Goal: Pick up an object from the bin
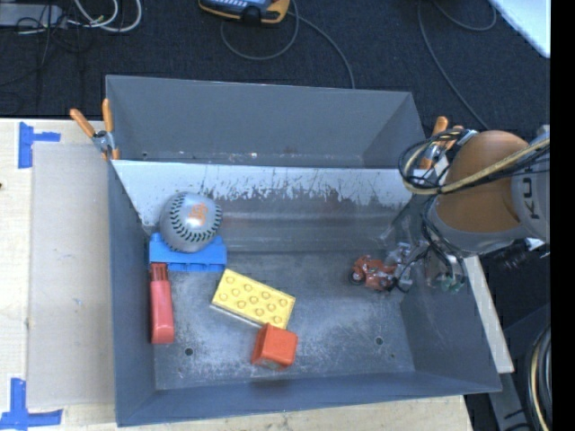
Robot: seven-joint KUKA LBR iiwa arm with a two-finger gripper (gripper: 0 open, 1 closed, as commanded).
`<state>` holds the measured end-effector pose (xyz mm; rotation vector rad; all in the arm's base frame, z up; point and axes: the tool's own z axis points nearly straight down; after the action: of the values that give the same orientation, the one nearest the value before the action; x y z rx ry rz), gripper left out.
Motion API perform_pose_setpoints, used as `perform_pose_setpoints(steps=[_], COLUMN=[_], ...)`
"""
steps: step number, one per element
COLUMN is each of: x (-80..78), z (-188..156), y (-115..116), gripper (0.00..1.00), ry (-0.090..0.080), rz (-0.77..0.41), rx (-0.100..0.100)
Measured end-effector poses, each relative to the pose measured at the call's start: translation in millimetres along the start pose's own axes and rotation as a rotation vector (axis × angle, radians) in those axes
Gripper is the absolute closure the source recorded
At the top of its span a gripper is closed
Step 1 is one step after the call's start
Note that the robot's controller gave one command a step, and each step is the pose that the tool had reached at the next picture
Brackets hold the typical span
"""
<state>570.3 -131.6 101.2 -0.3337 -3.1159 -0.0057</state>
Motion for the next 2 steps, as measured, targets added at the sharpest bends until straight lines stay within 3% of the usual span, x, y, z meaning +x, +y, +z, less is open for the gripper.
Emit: perform_pose_setpoints(steps=[2], x=[-3.2], z=[-34], y=[0], gripper=[1.0], ry=[-0.012], rz=[0.0], rx=[0.0])
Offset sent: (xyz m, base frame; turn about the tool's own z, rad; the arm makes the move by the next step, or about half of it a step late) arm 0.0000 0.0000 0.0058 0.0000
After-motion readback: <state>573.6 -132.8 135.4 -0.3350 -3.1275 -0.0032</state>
